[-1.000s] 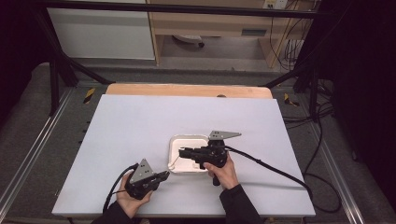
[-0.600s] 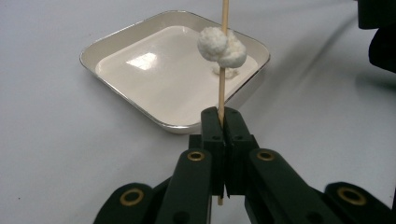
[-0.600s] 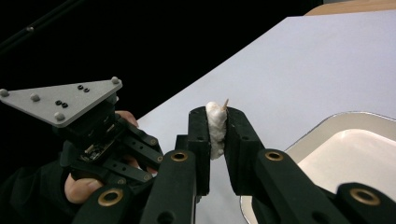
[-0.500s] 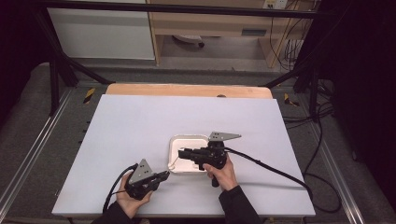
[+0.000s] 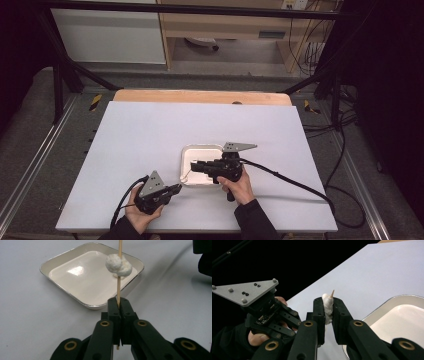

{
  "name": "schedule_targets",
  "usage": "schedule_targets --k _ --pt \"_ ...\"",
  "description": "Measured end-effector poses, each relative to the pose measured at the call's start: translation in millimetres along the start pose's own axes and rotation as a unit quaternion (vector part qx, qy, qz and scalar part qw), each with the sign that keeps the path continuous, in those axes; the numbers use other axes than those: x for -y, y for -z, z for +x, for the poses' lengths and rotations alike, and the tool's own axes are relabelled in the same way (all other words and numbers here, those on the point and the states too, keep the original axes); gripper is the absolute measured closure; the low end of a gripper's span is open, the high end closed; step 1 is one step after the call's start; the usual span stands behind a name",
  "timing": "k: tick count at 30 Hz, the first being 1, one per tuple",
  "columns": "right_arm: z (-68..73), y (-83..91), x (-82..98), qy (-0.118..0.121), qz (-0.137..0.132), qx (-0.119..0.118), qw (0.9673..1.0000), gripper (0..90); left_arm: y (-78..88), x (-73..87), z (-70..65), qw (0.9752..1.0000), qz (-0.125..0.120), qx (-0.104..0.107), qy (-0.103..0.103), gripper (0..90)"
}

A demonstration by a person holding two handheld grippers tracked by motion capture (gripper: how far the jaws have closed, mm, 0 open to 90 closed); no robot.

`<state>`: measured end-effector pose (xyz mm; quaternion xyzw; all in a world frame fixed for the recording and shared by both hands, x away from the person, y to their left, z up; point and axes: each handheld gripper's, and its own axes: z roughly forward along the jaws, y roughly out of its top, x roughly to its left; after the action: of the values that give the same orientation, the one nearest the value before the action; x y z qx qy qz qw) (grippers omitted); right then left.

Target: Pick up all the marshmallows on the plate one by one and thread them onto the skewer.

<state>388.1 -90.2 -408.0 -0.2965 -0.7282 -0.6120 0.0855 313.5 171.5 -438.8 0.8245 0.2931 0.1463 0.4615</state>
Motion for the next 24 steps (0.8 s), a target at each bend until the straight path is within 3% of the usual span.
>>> schedule_targets --k 16,21,24 --pt "-2.8 0.3 5.6 -0.009 0.004 -0.005 0.9999 82.6 -3.2 -0.9 -1.2 1.0000 0.003 0.003 -0.004 89.2" --pt "-4.0 -6.3 11.2 -0.009 0.032 -0.021 0.9992 82.2 -3.0 -7.9 -4.3 0.9998 -0.013 0.003 -0.011 89.2" --pt "-2.0 -8.6 12.7 -0.006 0.039 -0.014 0.9991 82.1 -5.3 -7.4 -3.2 0.9999 -0.009 0.006 -0.005 89.1"
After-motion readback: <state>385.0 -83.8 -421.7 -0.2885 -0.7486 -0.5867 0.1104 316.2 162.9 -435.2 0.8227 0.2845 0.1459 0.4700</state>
